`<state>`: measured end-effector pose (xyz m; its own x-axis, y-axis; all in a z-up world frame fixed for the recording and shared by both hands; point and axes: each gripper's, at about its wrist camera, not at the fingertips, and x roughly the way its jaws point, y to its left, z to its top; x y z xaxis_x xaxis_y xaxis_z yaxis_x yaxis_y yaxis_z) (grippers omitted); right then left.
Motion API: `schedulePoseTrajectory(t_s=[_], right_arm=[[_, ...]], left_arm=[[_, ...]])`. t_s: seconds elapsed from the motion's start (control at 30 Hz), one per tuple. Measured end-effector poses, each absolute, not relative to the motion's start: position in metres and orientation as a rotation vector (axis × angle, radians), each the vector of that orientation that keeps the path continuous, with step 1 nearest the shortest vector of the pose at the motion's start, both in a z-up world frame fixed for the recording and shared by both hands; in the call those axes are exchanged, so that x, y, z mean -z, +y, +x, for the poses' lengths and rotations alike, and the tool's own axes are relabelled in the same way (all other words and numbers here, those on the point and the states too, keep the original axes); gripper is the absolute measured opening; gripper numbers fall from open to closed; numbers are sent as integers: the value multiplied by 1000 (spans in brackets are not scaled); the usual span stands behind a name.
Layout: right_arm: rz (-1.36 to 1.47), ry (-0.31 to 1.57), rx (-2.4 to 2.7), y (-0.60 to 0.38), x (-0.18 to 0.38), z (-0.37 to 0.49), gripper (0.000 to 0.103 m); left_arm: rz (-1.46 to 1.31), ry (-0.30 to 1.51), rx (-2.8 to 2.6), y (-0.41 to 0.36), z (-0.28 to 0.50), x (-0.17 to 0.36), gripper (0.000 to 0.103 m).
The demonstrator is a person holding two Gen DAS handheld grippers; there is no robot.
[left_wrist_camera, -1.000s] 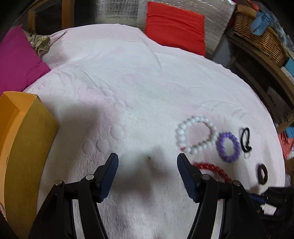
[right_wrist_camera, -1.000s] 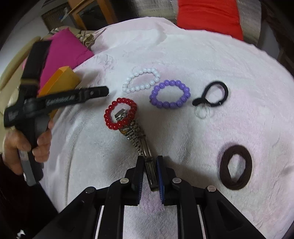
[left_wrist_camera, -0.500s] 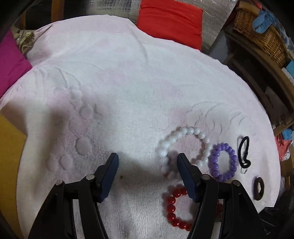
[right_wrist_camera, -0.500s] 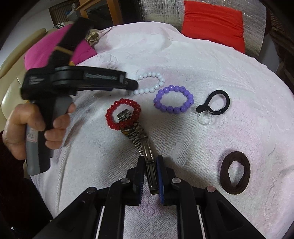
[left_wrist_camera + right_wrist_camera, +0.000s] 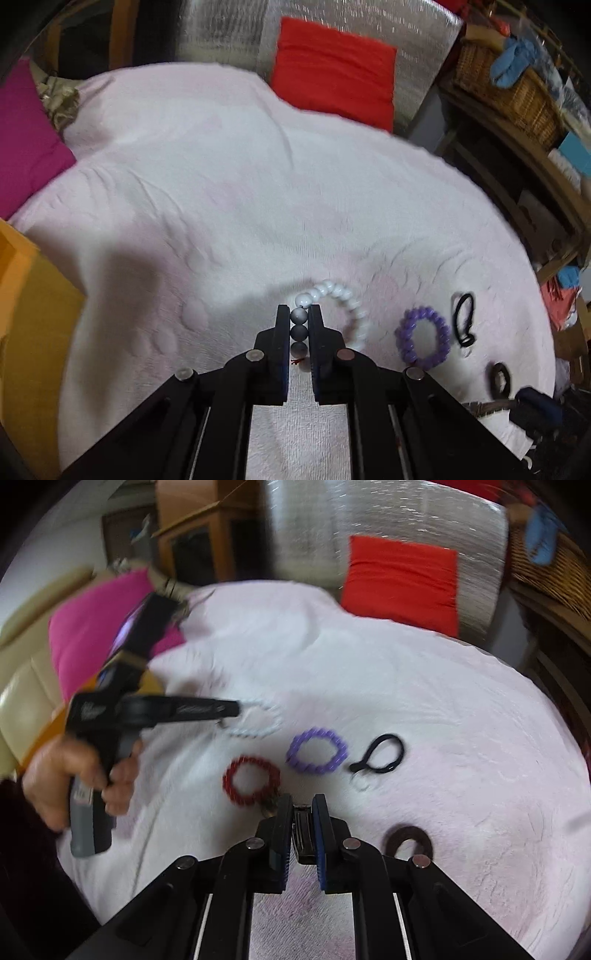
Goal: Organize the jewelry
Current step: 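Carry the watch and white bracelet into the orange box and release both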
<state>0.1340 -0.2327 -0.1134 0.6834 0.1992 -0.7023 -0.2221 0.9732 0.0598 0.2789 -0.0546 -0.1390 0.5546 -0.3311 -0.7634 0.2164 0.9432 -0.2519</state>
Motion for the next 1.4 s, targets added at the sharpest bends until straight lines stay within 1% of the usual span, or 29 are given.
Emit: schedulePoseTrajectory(t_s=[0.13,0.27,0.5,0.73,1.1,1.4], right_arm=[[121,750,-262,-251,97,133,11],[255,729,-306,-263,86,134,11],[295,730,-307,-266,84,136,11],[321,674,-333,-261,71,130,11],[325,612,-410,-215,44,129,11],[319,589,-533,-129,24,145,11]], left_arm=[[-140,856,332,-46,266,115,9],[-130,822,343,-41,255,103,9],[-114,789,351,-22,235,91,9],[-134,736,371,-6,215,69,9],[-160,619,345,38,170,26,9],[-168,577,204,115,137,11,9]])
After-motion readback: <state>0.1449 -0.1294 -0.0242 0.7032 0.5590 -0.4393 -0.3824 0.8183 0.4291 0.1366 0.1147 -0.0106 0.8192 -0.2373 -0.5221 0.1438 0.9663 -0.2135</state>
